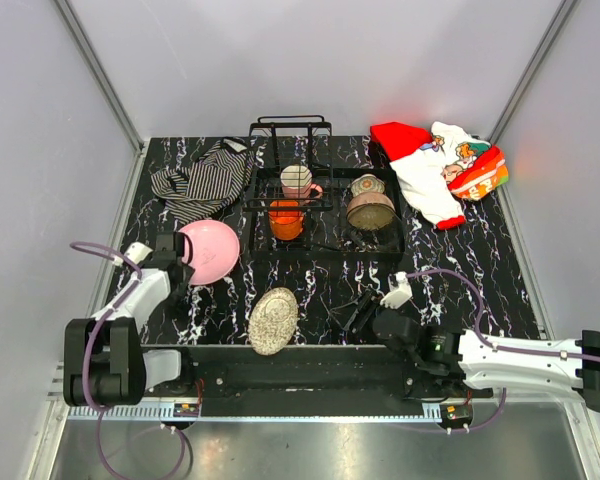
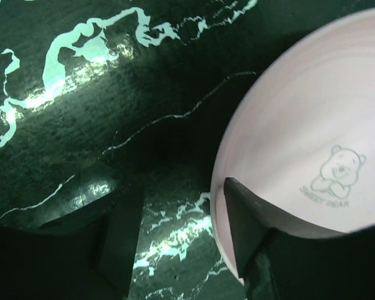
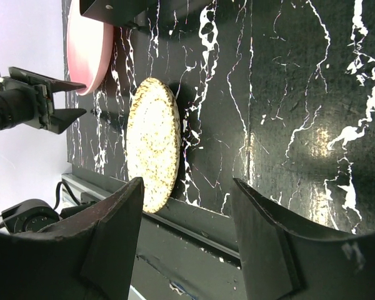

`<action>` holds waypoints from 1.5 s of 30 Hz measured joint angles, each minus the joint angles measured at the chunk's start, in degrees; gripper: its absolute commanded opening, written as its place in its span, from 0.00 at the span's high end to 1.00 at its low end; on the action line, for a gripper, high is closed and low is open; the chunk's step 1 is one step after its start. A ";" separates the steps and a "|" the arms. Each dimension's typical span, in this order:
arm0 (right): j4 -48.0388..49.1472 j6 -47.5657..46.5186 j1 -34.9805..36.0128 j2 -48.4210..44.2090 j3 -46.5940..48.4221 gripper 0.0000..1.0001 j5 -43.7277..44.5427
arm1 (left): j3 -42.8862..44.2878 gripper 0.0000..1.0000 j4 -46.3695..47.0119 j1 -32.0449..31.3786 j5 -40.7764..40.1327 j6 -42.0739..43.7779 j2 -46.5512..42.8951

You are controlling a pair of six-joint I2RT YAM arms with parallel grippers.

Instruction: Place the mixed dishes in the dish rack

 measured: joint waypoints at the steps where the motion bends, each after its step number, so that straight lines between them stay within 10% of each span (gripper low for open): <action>1: -0.04 0.00 0.00 -0.22 -0.11 0.37 0.09 | -0.17 0.50 0.74 0.48 0.17 -0.04 0.55; 16: -4.20 0.02 0.00 -4.31 -0.52 0.37 0.76 | -0.28 0.99 15.30 4.92 4.72 -1.33 6.60; 26: -8.00 0.07 0.00 -7.13 -0.55 0.37 2.36 | -0.15 1.00 16.87 6.25 7.48 -1.77 6.01; 45: -11.37 -4.31 0.00 -7.80 1.31 0.26 3.43 | 11.91 1.00 -12.87 6.73 3.32 0.20 -29.88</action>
